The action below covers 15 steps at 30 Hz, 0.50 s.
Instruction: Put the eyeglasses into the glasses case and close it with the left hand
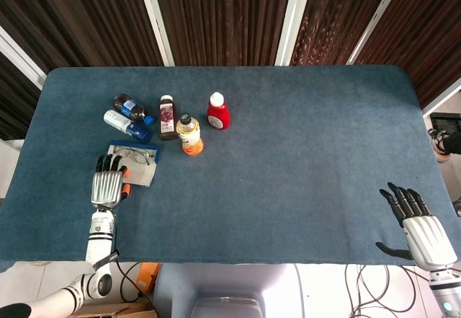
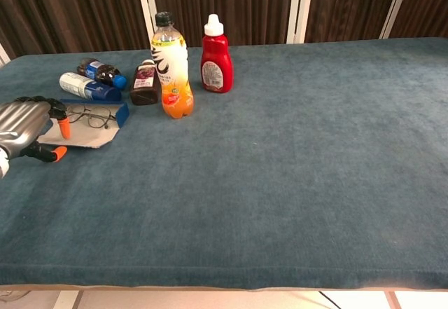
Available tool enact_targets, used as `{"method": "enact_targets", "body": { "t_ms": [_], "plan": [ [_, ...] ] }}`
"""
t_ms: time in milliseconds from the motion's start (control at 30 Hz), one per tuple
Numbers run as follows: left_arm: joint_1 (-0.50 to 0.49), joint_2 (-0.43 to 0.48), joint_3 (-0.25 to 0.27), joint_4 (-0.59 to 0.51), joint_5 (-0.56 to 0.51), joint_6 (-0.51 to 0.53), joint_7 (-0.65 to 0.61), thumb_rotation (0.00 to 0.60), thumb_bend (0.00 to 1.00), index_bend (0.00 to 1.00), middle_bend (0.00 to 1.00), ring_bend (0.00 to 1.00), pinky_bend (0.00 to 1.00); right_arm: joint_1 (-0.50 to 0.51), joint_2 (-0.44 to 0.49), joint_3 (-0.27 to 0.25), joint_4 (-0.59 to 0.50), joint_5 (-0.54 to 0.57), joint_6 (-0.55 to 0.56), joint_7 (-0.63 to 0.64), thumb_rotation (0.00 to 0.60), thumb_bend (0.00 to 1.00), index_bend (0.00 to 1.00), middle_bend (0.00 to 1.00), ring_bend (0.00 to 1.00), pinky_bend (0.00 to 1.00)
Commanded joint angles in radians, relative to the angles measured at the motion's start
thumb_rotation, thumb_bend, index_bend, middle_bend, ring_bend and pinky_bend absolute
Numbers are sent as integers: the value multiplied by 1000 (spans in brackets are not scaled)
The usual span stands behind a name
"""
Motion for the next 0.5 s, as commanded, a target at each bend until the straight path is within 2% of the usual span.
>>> {"method": "enact_targets", "body": {
  "t_ms": [33, 300, 500],
  "plan": [
    [-6, -9, -10, 15, -3, 4, -4, 600, 317, 523, 190, 111, 118, 0, 0, 0, 0, 0, 0, 0, 600, 151, 0, 0, 0, 0],
    [-34, -43, -29, 80, -11, -16, -9, 600, 333, 531, 193, 112, 118, 1, 1, 1, 0, 3, -2, 0, 600, 150, 0, 0, 0, 0],
    [-35, -59, -22, 106, 4, 0, -19, 600, 501, 619, 216, 127, 116, 2, 1, 2, 1, 4, -5, 0, 600, 150, 0, 0, 0, 0]
  ]
}}
